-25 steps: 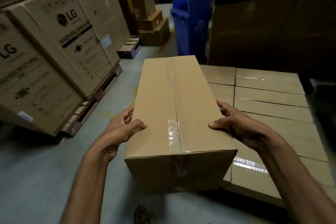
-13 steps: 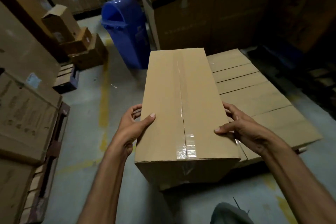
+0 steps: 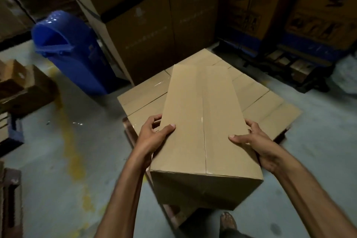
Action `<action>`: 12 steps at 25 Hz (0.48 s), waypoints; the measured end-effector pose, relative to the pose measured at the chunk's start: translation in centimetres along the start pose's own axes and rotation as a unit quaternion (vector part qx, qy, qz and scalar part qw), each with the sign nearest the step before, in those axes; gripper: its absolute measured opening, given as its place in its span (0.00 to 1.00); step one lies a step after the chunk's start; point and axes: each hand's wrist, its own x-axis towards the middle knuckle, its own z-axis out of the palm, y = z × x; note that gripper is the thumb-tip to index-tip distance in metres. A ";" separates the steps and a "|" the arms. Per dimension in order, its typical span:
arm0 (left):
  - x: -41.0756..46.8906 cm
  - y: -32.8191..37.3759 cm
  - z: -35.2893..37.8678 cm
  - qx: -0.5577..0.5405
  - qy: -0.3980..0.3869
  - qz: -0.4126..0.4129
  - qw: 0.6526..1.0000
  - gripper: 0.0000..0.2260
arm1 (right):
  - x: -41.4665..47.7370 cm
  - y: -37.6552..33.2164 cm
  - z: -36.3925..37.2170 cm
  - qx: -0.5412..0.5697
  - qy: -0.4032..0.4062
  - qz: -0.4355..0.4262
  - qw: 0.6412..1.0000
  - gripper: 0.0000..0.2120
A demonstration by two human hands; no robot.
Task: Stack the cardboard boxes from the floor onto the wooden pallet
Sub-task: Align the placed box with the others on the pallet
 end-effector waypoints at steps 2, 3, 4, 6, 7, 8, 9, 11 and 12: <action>1.7 -0.1 -0.9 0.013 -0.046 -0.003 0.999 0.23 | -0.3 1.0 1.1 0.017 0.022 0.002 1.000 0.39; 3.0 0.0 -1.3 0.021 -0.069 -0.006 0.997 0.20 | -0.4 1.5 1.9 0.027 0.035 0.000 0.999 0.38; 4.3 -0.1 -1.9 0.028 -0.089 -0.009 0.996 0.18 | -0.4 2.0 2.9 0.036 0.052 -0.002 0.998 0.36; 7.3 -1.1 -3.0 0.041 -0.138 -0.015 0.989 0.18 | -0.2 3.7 5.4 0.055 0.092 0.001 0.994 0.35; 8.7 -1.8 -3.6 0.049 -0.162 -0.018 0.985 0.19 | -0.3 4.9 6.8 0.071 0.113 0.005 0.991 0.36; 9.7 -2.3 -4.1 0.060 -0.192 -0.019 0.979 0.21 | -0.8 6.5 8.3 0.093 0.144 0.011 0.985 0.37; 10.5 -3.0 -4.5 0.070 -0.224 -0.016 0.972 0.23 | -1.3 8.0 9.8 0.103 0.178 0.012 0.978 0.38; 11.7 -4.6 -6.0 0.095 -0.272 -0.006 0.958 0.28 | -2.5 10.6 12.8 0.114 0.228 0.016 0.967 0.40; 11.8 -5.4 -6.5 0.111 -0.287 -0.006 0.951 0.29 | -3.2 12.0 13.8 0.129 0.244 0.025 0.961 0.40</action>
